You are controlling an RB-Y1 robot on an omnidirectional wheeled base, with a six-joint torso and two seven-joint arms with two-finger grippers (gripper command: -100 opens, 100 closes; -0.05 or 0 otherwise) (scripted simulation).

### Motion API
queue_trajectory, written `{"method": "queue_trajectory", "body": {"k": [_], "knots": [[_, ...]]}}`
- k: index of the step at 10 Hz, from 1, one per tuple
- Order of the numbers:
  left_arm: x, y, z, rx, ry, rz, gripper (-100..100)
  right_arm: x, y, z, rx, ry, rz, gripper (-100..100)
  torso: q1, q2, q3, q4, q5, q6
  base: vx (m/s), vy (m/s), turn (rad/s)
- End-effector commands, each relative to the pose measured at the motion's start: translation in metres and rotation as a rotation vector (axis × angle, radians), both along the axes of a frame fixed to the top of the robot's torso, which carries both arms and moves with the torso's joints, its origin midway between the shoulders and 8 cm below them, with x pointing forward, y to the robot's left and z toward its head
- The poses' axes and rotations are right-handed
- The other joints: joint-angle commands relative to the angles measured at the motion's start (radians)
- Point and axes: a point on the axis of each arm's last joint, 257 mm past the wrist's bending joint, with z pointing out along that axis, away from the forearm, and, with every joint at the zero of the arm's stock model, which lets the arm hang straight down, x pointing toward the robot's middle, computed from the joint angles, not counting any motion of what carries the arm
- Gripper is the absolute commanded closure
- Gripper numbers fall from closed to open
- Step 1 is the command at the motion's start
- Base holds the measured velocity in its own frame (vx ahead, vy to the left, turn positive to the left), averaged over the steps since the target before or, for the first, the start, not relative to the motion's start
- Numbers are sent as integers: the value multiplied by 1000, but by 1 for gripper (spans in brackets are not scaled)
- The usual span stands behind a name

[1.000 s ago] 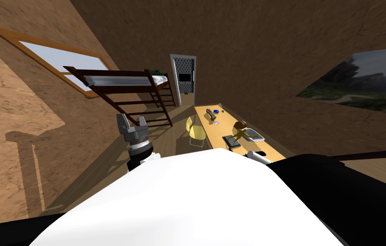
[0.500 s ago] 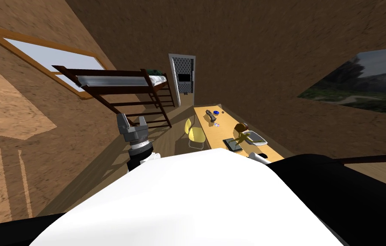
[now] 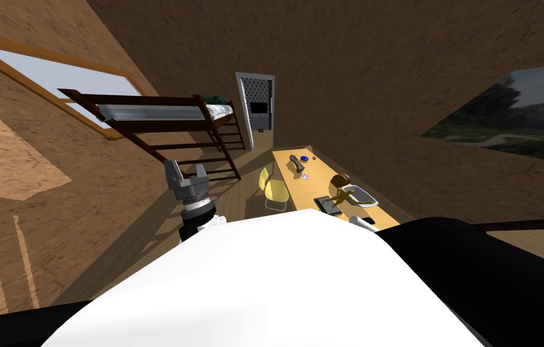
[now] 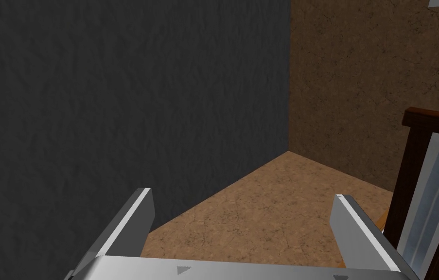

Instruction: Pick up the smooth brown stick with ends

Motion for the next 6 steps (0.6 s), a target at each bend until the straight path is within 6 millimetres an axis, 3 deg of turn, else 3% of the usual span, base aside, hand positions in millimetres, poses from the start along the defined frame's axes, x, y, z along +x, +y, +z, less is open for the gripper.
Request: {"method": "queue_trajectory", "body": {"k": [1, 2, 3, 6], "knots": [[0, 0, 0, 0, 0, 0, 0, 0, 8, -10, -3, -3, 5, -100, 0, 0, 0, 0, 0, 0, 8, -43, -28], [0, 0, 0, 0, 0, 0, 0, -1, 4, -7, -1, -1, 2, -100, 0, 0, 0, 0, 0, 0, 4, -18, -3], [0, 0, 0, 0, 0, 0, 0, -1, 4, -7, -3, -2, 3, 100, 1, 0, 0, 0, 0, 0, 0, 0, 0], [0, 0, 0, 0, 0, 0, 0, -1, 5, -8, 0, -1, 3, 100, 0, 1, 0, 0, 0, 0, 0, 0, 0]]}}
